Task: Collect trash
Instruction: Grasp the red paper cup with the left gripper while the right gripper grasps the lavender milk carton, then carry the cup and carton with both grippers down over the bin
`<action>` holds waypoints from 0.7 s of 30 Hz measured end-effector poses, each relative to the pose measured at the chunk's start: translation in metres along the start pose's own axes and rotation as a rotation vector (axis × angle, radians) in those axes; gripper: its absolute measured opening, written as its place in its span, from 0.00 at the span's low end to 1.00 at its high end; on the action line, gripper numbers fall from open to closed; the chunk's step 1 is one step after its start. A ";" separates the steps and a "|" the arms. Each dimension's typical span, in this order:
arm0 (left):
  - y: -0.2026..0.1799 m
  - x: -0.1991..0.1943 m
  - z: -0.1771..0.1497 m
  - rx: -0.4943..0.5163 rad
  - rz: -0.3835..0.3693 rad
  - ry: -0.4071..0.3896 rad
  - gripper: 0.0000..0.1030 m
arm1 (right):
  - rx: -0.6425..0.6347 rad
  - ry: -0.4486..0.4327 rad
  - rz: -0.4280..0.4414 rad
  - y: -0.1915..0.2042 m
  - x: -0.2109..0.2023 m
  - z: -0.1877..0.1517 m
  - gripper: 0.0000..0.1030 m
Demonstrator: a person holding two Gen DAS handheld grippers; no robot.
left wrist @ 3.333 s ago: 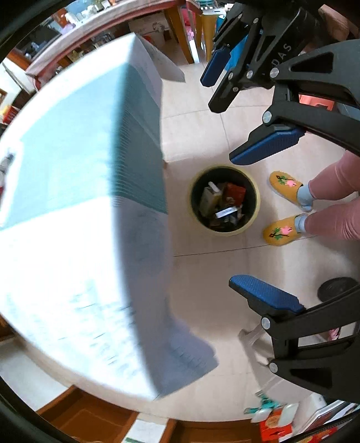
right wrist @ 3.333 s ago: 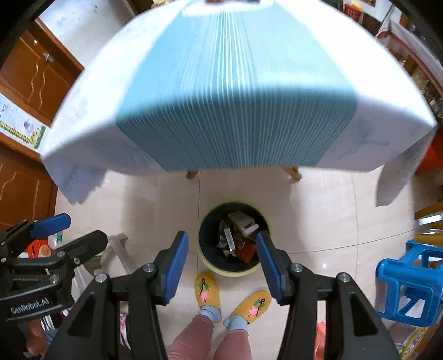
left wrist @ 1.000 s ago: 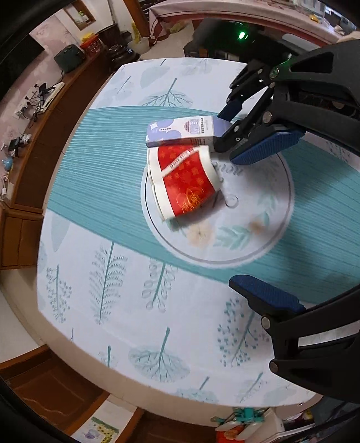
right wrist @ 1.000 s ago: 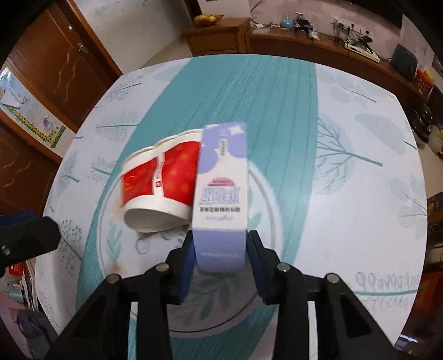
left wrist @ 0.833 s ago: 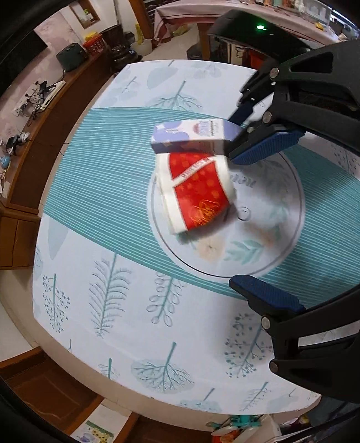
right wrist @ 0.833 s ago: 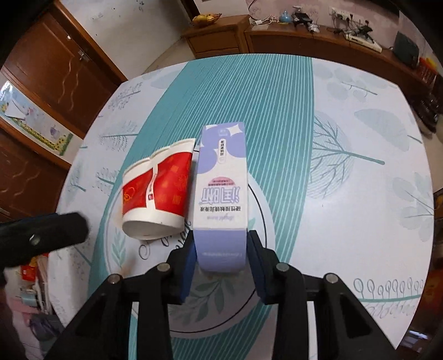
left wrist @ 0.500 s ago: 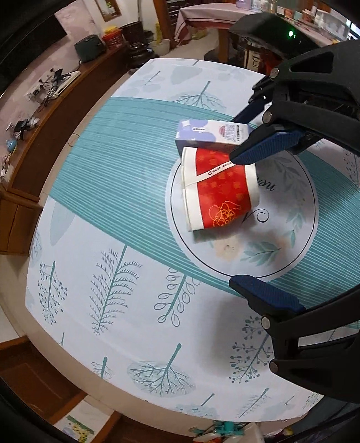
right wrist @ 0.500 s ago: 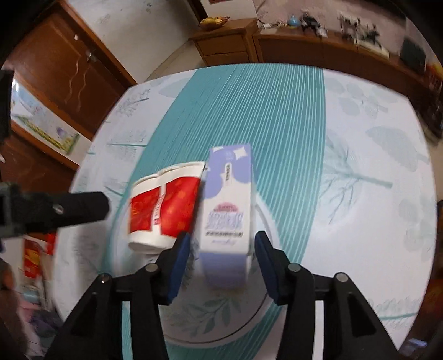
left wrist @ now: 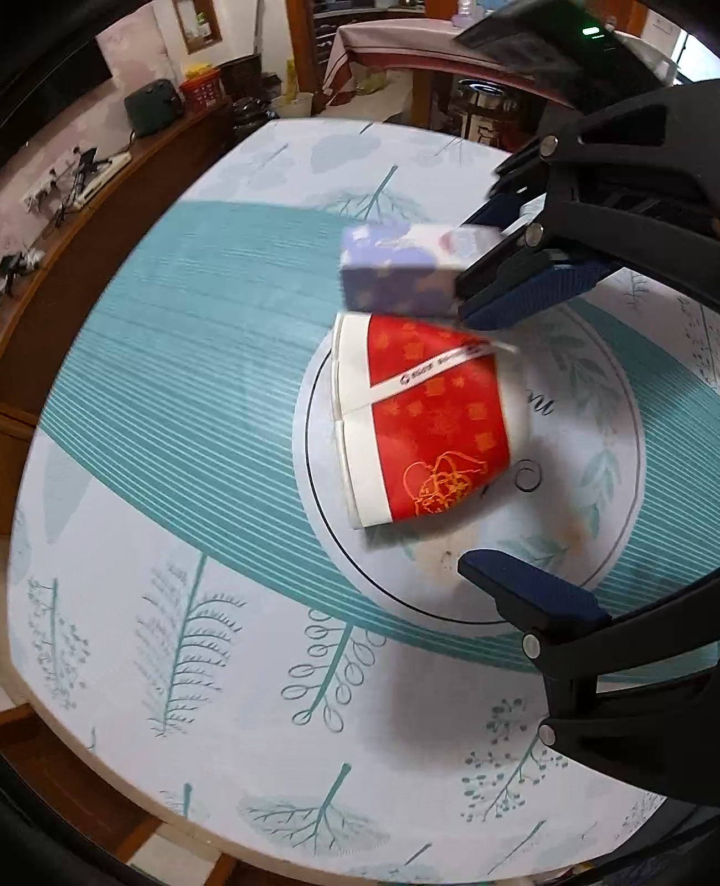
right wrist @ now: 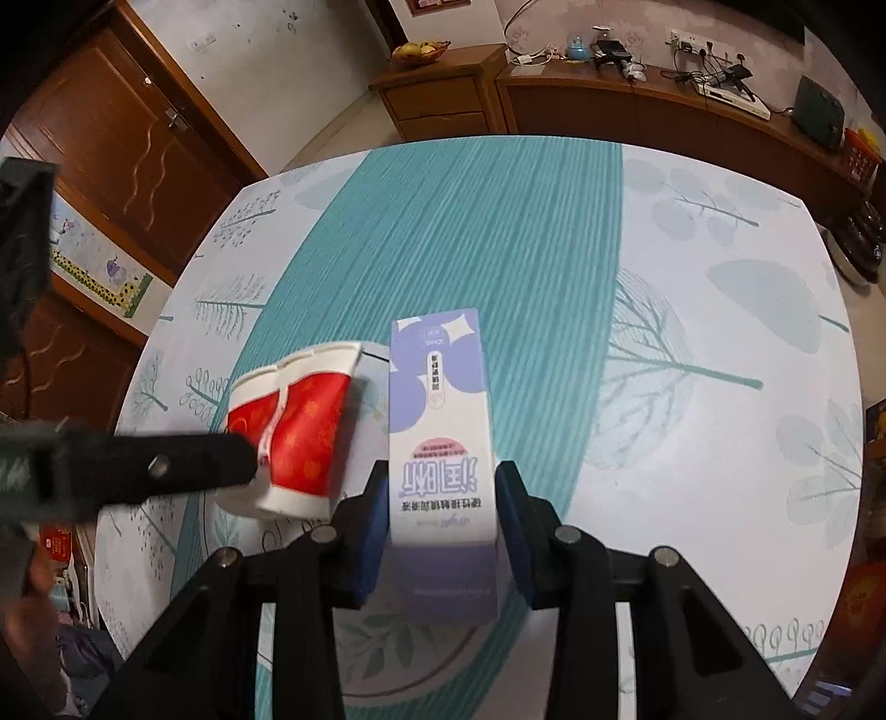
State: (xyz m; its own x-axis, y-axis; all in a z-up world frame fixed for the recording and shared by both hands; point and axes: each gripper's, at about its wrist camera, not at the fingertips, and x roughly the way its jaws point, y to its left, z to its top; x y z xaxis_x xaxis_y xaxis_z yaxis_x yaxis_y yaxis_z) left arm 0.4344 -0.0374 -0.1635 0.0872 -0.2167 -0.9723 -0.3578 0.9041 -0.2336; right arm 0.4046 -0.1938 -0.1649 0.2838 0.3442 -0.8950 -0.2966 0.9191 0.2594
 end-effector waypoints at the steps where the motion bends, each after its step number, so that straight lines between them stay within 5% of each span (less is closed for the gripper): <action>1: 0.001 0.005 0.002 -0.012 -0.001 0.004 0.78 | 0.004 -0.001 0.006 -0.002 -0.001 -0.002 0.36; 10: -0.001 0.032 0.006 -0.066 -0.029 0.020 0.72 | 0.033 -0.006 0.026 -0.018 -0.014 -0.018 0.36; 11: -0.003 0.030 0.006 -0.059 -0.019 -0.006 0.62 | 0.035 -0.006 0.026 -0.019 -0.014 -0.019 0.36; 21: -0.013 0.014 -0.020 0.064 0.051 -0.076 0.61 | 0.045 0.002 0.042 -0.020 -0.022 -0.036 0.36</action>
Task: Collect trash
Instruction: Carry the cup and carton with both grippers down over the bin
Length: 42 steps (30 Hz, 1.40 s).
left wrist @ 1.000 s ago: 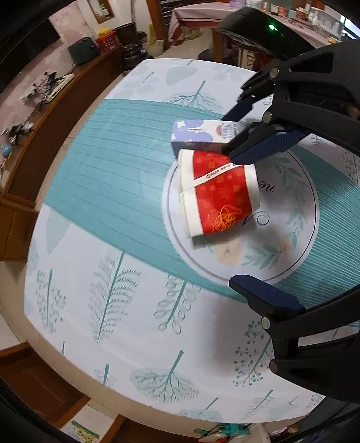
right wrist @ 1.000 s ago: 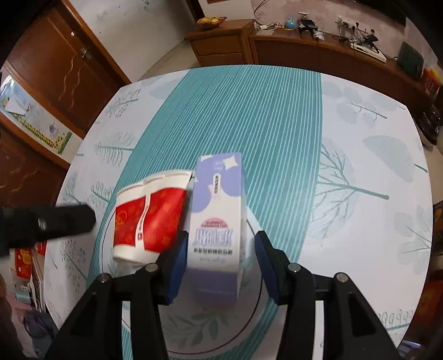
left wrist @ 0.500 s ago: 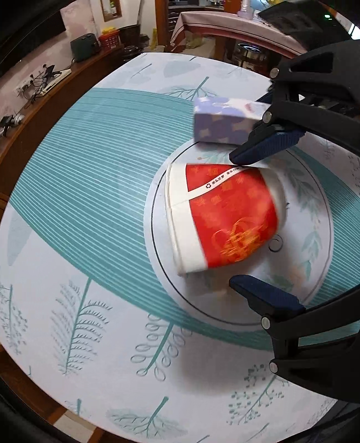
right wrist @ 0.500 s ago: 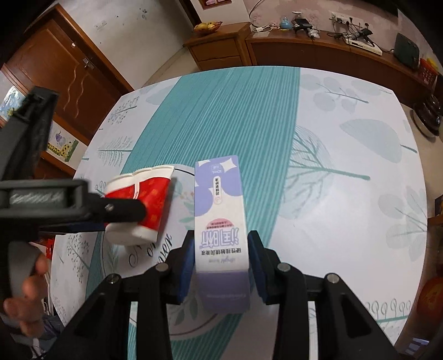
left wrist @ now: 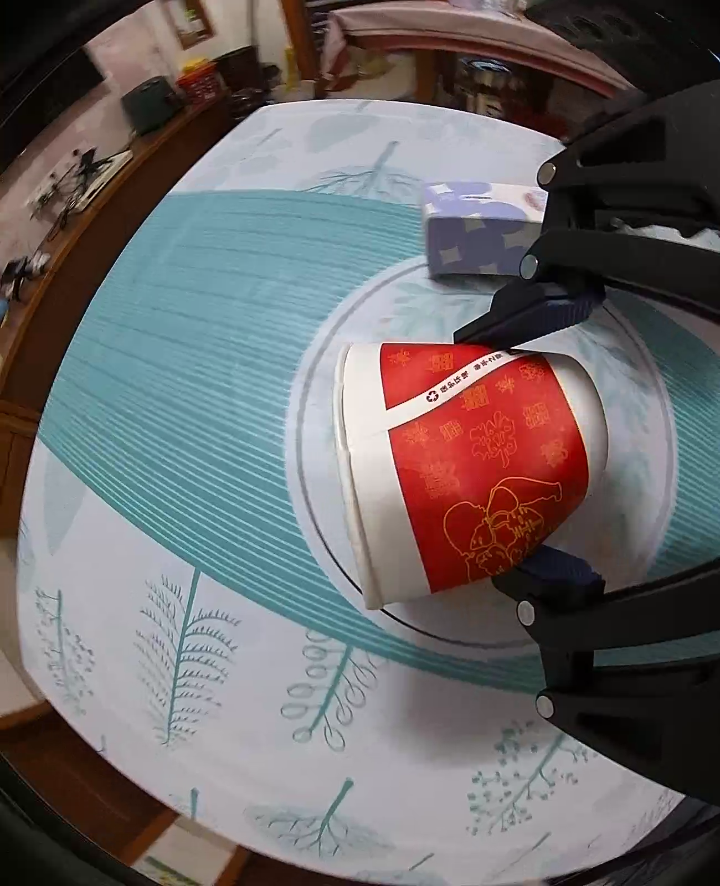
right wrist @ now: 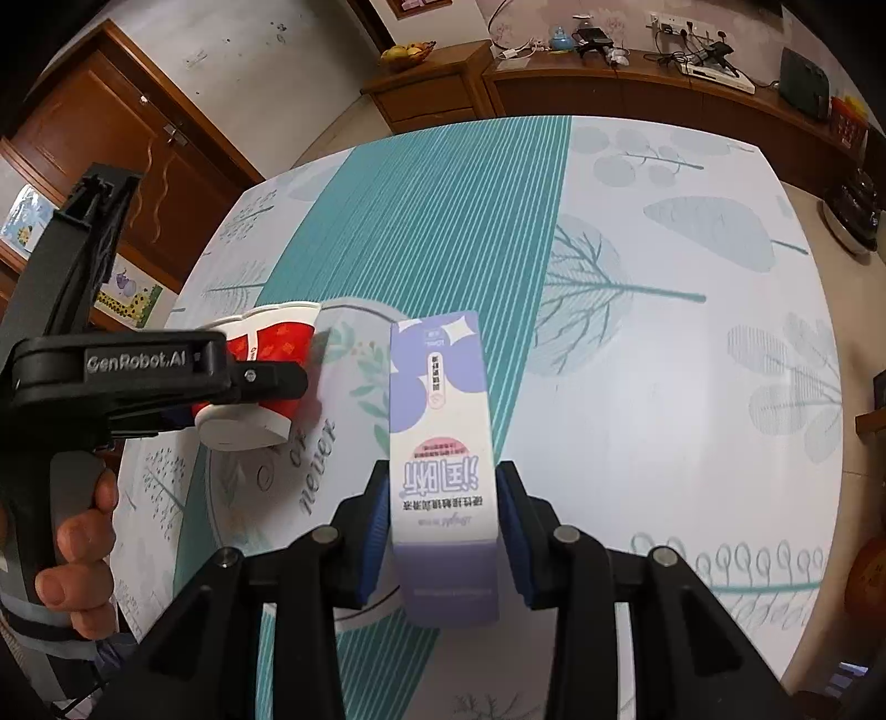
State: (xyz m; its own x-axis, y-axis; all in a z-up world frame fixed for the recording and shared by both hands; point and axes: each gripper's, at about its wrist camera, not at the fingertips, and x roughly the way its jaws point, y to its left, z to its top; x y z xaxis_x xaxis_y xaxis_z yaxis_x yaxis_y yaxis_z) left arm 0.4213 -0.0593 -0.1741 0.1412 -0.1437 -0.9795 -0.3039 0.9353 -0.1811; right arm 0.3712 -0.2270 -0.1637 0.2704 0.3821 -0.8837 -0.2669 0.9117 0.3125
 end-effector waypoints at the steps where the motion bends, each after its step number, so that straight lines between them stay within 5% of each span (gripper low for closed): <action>1: -0.001 -0.005 -0.006 0.026 0.008 -0.010 0.61 | 0.001 0.001 0.001 0.001 -0.001 -0.003 0.35; 9: 0.002 -0.050 -0.067 0.212 0.072 -0.072 0.61 | 0.036 0.008 0.017 0.017 -0.016 -0.034 0.35; 18: 0.056 -0.099 -0.145 0.330 0.048 -0.104 0.61 | 0.098 0.006 0.033 0.068 -0.037 -0.098 0.35; 33: 0.186 -0.154 -0.284 0.566 -0.063 -0.133 0.61 | 0.352 -0.169 -0.006 0.210 -0.085 -0.262 0.35; 42: 0.219 -0.154 -0.353 0.667 -0.060 -0.074 0.61 | 0.406 -0.101 -0.045 0.269 -0.093 -0.352 0.35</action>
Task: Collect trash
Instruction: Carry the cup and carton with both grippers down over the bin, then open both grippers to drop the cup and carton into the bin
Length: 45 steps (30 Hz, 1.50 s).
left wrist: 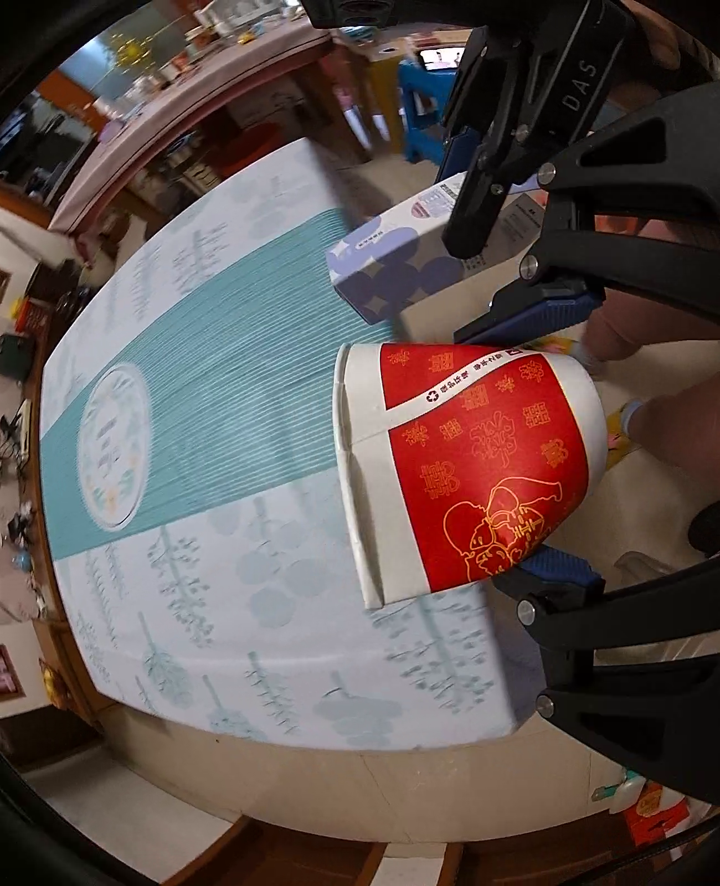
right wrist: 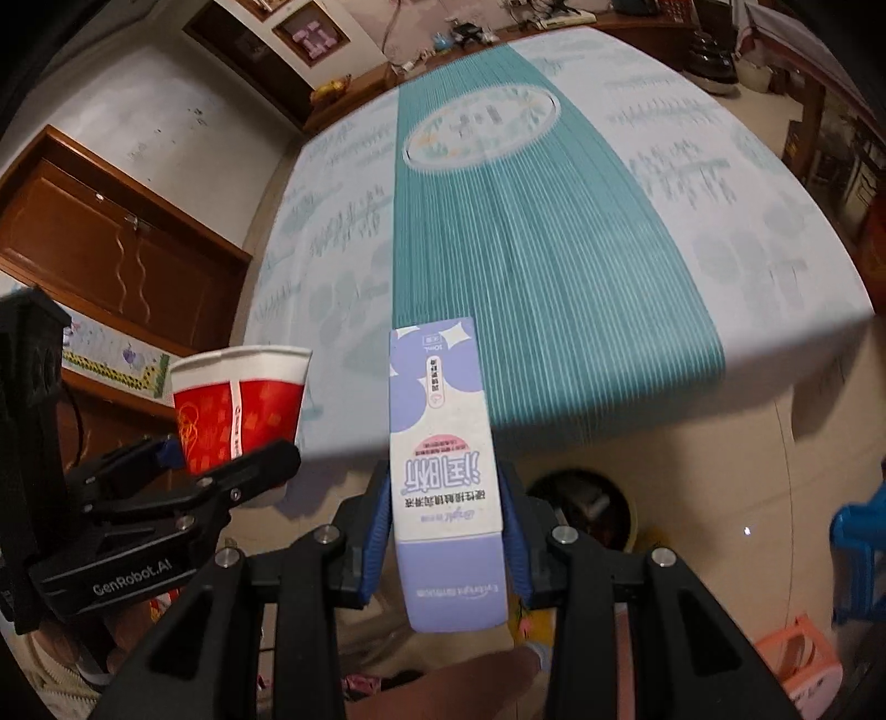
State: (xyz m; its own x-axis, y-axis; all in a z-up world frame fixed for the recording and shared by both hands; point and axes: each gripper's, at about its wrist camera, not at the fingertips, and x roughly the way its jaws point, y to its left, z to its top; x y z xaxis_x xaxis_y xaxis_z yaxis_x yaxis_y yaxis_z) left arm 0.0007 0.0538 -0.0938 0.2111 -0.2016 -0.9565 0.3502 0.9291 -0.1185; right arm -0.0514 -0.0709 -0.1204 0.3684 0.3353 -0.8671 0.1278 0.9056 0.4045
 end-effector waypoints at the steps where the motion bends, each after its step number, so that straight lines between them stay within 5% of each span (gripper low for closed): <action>1: -0.003 0.002 -0.006 0.002 -0.006 0.005 0.61 | 0.003 0.007 -0.006 -0.001 -0.001 -0.007 0.35; 12: -0.041 0.073 -0.059 0.033 -0.001 0.104 0.61 | 0.038 0.079 -0.065 -0.042 0.026 -0.068 0.35; 31: -0.034 0.310 -0.114 -0.112 -0.012 0.228 0.64 | 0.145 0.225 -0.085 -0.190 0.235 -0.129 0.35; 38: -0.014 0.327 -0.115 -0.128 0.051 0.215 0.95 | 0.140 0.234 -0.087 -0.196 0.265 -0.130 0.37; 42: -0.010 0.327 -0.115 -0.124 0.083 0.206 0.95 | 0.129 0.234 -0.088 -0.187 0.269 -0.130 0.38; 45: -0.002 0.323 -0.117 -0.141 0.094 0.200 0.95 | 0.122 0.232 -0.093 -0.181 0.269 -0.130 0.49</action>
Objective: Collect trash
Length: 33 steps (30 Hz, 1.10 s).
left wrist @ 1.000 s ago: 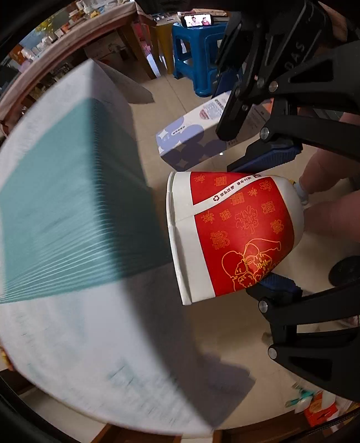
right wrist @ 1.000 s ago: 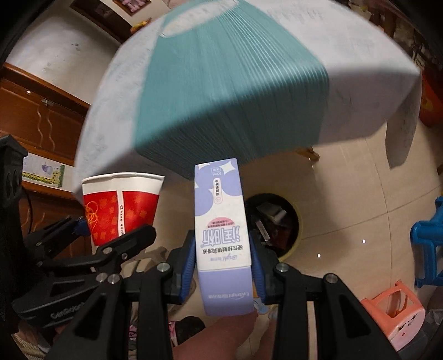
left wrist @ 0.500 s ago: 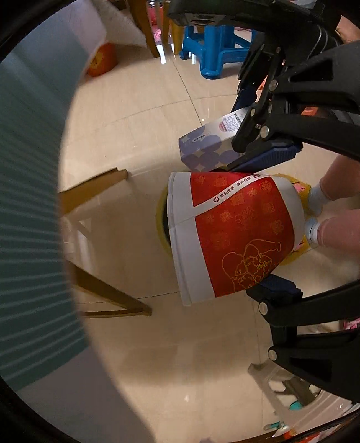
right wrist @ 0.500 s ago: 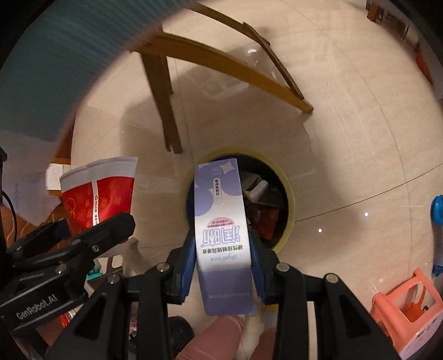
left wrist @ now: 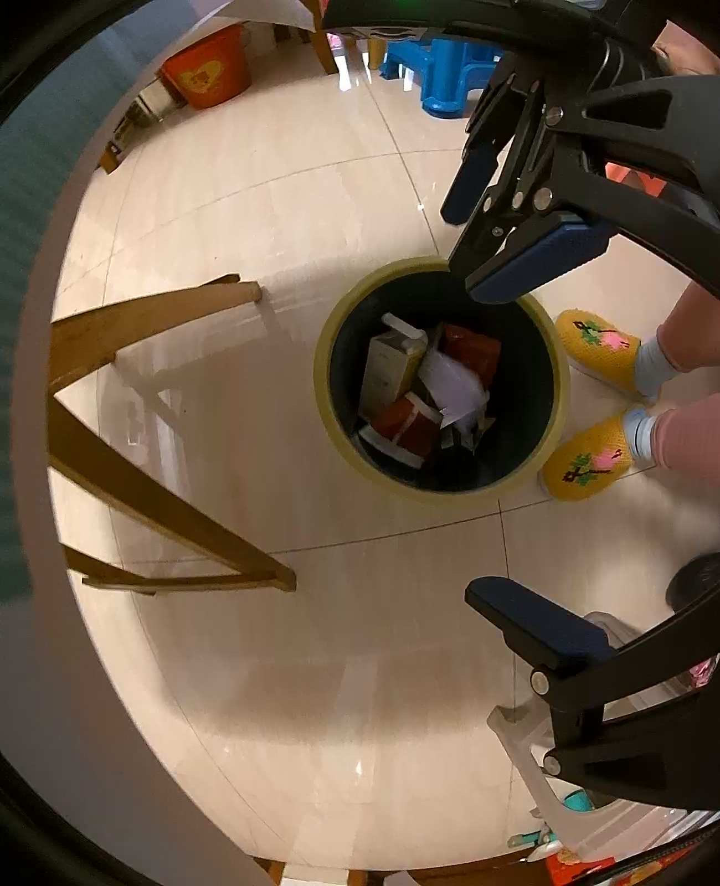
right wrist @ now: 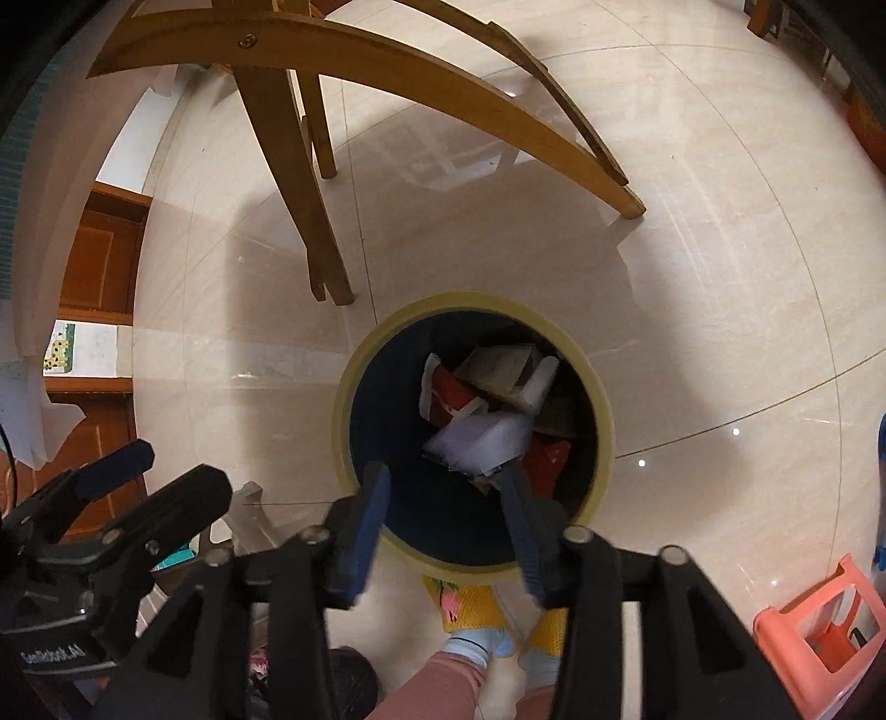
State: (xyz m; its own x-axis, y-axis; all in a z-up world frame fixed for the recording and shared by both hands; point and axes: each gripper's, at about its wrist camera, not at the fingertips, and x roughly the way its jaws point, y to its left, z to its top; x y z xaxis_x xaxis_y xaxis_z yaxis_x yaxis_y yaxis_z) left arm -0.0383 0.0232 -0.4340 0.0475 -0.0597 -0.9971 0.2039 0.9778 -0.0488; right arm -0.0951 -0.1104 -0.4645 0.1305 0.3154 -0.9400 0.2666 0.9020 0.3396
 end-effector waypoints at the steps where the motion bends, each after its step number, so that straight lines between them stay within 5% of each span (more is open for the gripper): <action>1: 0.001 -0.001 0.000 -0.007 0.002 -0.001 0.95 | -0.004 -0.002 -0.004 0.000 0.002 0.002 0.54; 14: 0.001 -0.055 -0.009 -0.034 0.001 -0.041 0.95 | -0.032 -0.027 -0.043 0.014 -0.027 0.005 0.56; 33: 0.008 -0.245 -0.021 -0.010 0.005 -0.199 0.95 | -0.171 -0.168 -0.116 0.094 -0.202 -0.002 0.57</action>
State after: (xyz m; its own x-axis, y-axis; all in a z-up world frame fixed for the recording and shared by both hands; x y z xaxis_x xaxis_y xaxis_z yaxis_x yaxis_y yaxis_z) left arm -0.0692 0.0498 -0.1914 0.2411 -0.0924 -0.9661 0.1935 0.9800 -0.0454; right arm -0.0988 -0.0887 -0.2423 0.2692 0.1662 -0.9487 0.1254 0.9706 0.2056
